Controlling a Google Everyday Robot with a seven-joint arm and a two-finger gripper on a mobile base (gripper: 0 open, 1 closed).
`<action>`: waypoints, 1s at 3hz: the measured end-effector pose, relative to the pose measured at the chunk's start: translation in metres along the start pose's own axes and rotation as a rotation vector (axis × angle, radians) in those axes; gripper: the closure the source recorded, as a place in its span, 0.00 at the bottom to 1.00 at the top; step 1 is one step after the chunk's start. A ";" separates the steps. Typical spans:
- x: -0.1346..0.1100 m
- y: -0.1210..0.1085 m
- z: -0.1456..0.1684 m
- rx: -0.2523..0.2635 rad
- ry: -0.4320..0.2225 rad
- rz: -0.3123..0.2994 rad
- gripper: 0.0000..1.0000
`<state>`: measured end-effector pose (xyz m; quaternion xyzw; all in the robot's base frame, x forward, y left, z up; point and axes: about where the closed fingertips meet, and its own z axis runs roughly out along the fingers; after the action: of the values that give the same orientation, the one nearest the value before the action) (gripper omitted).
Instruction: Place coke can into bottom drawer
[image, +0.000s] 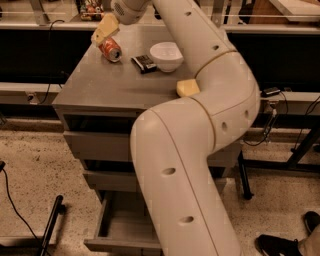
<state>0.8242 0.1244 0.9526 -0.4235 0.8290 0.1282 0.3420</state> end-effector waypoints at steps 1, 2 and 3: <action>0.001 0.004 0.036 -0.026 0.000 0.052 0.00; 0.005 -0.002 0.066 -0.016 0.000 0.086 0.00; 0.001 -0.005 0.085 0.009 -0.008 0.094 0.00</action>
Offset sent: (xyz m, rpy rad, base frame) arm 0.0957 0.0357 -0.0543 0.0613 0.0524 -0.1028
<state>0.8666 0.1633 0.8897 -0.3821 0.8471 0.1421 0.3409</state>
